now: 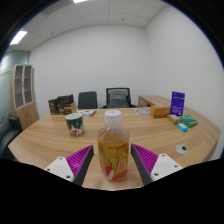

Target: Pour water

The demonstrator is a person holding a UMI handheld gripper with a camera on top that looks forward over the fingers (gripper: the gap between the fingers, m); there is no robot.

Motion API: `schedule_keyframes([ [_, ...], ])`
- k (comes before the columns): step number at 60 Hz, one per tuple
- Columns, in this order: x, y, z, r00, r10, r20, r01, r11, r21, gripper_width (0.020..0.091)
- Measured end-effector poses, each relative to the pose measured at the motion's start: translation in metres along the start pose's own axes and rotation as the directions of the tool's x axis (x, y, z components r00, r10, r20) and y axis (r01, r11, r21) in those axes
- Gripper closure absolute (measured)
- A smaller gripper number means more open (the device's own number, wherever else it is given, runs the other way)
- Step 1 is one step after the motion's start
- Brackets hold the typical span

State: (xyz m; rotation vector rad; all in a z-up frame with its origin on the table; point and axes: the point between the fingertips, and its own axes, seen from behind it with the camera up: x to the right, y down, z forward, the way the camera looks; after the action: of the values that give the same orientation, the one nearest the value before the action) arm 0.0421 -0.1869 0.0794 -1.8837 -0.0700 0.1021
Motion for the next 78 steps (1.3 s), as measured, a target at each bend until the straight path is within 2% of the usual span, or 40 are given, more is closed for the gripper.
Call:
schedule_keyframes([
  [7, -0.005, 0.004, 0.025, 1.0, 0.005, 0.022, -0.005, 1.0, 0.006, 0.0288],
  [9, 0.001, 0.007, 0.035, 1.0, 0.001, 0.025, -0.001, 1.0, 0.011, 0.0362],
  [10, -0.001, 0.008, 0.037, 1.0, -0.004, 0.001, 0.004, 1.0, 0.019, 0.0481],
  [21, 0.001, 0.002, 0.043, 0.999, -0.005, -0.033, 0.007, 0.997, 0.077, 0.0623],
  [35, 0.007, -0.008, 0.046, 0.99, -0.115, -0.086, 0.122, 0.989, 0.081, 0.0624],
  [44, 0.02, -0.083, 0.062, 0.892, -0.377, -0.248, 0.413, 0.904, 0.113, 0.0623],
  [48, 0.014, -0.129, 0.075, 0.79, -0.513, -0.335, 0.573, 0.812, 0.108, 0.0623],
  [52, 0.005, -0.171, 0.09, 0.655, -0.638, -0.405, 0.718, 0.693, 0.069, 0.0624],
  [59, -0.034, -0.209, 0.128, 0.299, -0.827, -0.475, 0.927, 0.371, -0.062, 0.0626],
  [65, -0.062, -0.216, 0.155, -0.065, -0.882, -0.466, 0.98, 0.031, -0.196, 0.0628],
  [70, -0.078, -0.211, 0.182, -0.336, -0.853, -0.399, 0.929, -0.231, -0.288, 0.0625],
  [74, -0.083, -0.198, 0.192, -0.492, -0.801, -0.341, 0.861, -0.387, -0.331, 0.0626],
  [78, -0.087, -0.193, 0.198, -0.567, -0.764, -0.307, 0.815, -0.466, -0.345, 0.0628],
])
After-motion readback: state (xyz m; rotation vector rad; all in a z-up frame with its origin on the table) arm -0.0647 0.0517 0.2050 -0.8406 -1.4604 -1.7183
